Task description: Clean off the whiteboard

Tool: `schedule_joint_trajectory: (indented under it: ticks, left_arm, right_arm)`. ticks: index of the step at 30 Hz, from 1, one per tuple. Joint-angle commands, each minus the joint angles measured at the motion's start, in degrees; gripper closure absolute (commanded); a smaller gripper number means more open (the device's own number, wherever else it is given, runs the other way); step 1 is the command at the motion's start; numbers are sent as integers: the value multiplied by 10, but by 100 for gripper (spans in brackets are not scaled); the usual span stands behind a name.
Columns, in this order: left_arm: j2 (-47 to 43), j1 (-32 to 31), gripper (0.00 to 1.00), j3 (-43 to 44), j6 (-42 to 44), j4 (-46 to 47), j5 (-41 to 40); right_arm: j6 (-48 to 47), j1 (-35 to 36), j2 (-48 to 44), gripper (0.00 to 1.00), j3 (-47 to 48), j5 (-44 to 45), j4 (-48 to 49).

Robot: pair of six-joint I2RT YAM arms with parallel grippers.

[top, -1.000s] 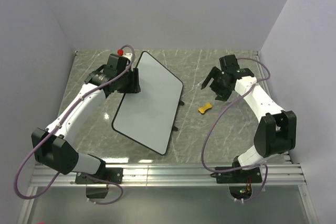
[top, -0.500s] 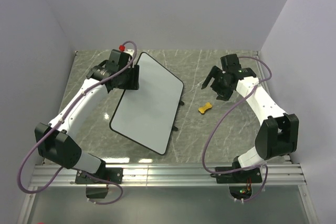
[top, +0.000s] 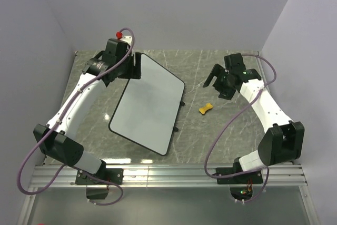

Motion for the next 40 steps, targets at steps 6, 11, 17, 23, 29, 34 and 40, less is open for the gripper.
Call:
schedule_joint_trajectory:
  ticks: [6, 11, 17, 23, 29, 34, 40]
  left_arm:
    - [-26, 17, 23, 58, -51, 0, -89]
    - [-131, 20, 20, 12, -108, 79, -108]
    - [-259, 27, 1, -101, -149, 214, -124]
    - [-236, 28, 0, -79, -157, 188, -122]
    - [-220, 28, 1, -46, -157, 170, -129]
    - [-222, 27, 1, -29, -152, 170, -145]
    - [-203, 28, 1, 8, -121, 147, -153]
  right_arm:
    - [-27, -5, -94, 4, 51, -38, 39]
    - [-13, -4, -238, 0, 20, -30, 126]
    - [-13, -4, -351, 0, -41, 13, 193]
    - [-36, -4, -395, 0, -74, 10, 155]
    - [-33, 3, -428, 0, -99, 10, 153]
    - [-17, 14, -439, 0, -106, -2, 163]
    - [-37, 39, -441, 0, -106, -2, 154]
